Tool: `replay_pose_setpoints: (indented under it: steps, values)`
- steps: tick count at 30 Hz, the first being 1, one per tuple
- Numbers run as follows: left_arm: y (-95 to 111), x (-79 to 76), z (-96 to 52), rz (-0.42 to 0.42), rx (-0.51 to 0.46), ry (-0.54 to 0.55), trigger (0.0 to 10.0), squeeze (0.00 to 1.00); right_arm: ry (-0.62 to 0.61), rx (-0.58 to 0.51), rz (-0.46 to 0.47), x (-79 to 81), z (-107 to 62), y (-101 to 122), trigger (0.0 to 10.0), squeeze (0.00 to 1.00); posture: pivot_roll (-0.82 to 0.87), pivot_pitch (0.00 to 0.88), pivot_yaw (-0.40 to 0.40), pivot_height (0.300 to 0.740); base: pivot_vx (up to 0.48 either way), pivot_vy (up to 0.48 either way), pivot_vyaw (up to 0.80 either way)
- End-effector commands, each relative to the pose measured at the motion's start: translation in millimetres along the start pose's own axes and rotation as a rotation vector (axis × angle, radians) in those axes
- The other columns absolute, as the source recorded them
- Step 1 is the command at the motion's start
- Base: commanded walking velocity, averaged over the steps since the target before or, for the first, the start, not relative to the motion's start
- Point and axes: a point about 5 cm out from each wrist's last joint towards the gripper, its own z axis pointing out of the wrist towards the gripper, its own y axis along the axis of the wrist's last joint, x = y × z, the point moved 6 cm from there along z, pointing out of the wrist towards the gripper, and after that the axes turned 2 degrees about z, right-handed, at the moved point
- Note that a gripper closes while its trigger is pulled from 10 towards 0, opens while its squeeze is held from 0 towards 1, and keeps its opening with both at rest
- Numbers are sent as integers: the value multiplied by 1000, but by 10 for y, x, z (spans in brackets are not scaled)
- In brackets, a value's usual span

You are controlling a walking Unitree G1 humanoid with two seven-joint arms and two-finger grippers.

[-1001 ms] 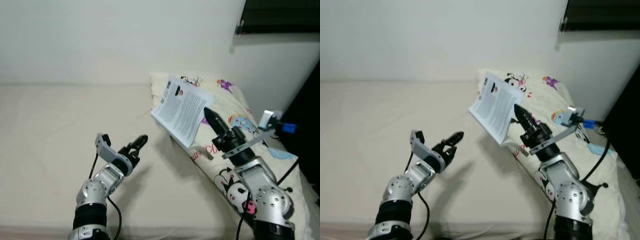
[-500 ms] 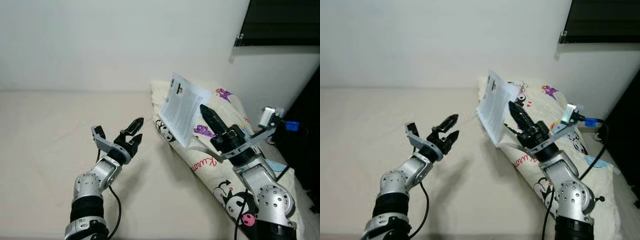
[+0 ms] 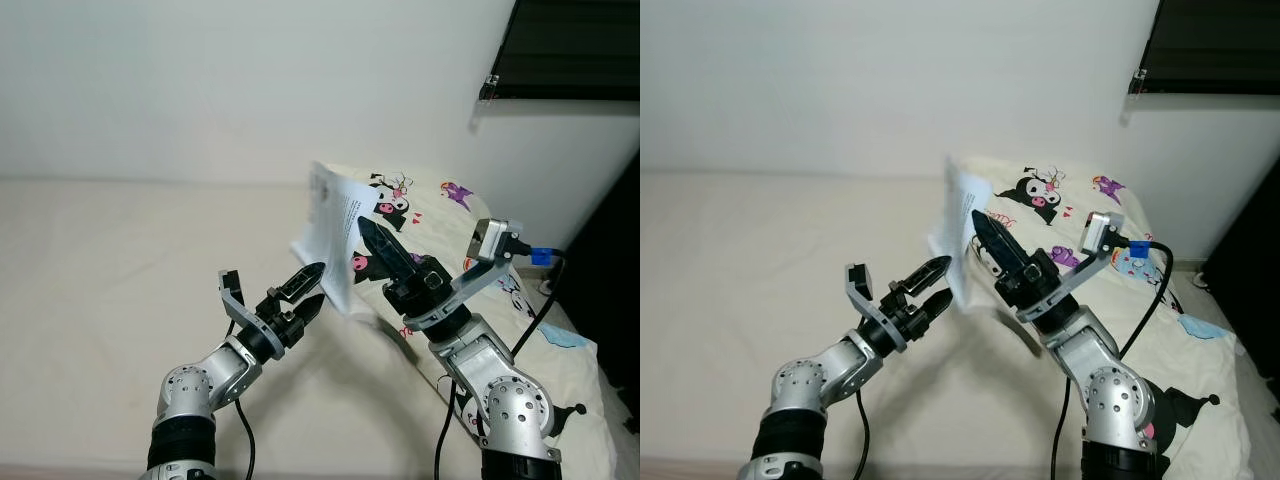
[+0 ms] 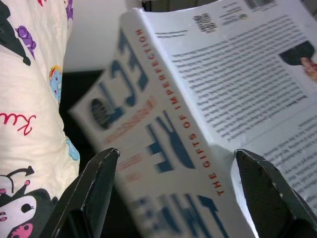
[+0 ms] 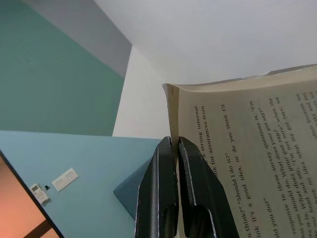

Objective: Clean up the room

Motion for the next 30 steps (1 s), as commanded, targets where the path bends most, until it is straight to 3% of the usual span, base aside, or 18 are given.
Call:
replay_pose_setpoints:
  steps: [1, 3, 9, 15, 20, 30]
  values:
    - [-27, -10, 44, -47, -38, -16, 10000, 0, 65, 12, 24, 130, 37, -53, 0, 0, 42, 0, -14, 740, 0, 0, 0]
    - [124, -95, 115, -87, -133, -66, 10000, 0, 43, 22, 61, 113, -29, -138, 0, 0, 40, 0, -19, 740, 0, 0, 0]
    - [165, -222, 222, -134, -193, -128, 10000, 0, 21, 36, 87, 111, -90, -237, 0, 0, 22, 0, -22, 740, 0, 0, 0]
    - [158, -274, 265, -155, -206, -150, 10000, 0, 15, 39, 93, 107, -101, -257, 0, 0, 20, 0, -21, 740, 0, 0, 0]
    - [137, -410, 318, -202, -217, -211, 10000, 0, -3, 38, 104, 89, -146, -281, 0, 0, 15, 0, -22, 740, 0, 0, 0]
    - [118, -533, 291, -243, -196, -295, 10000, 0, -56, 29, 125, 38, -285, -324, 0, 0, 12, 0, -21, 740, 0, 0, 0]
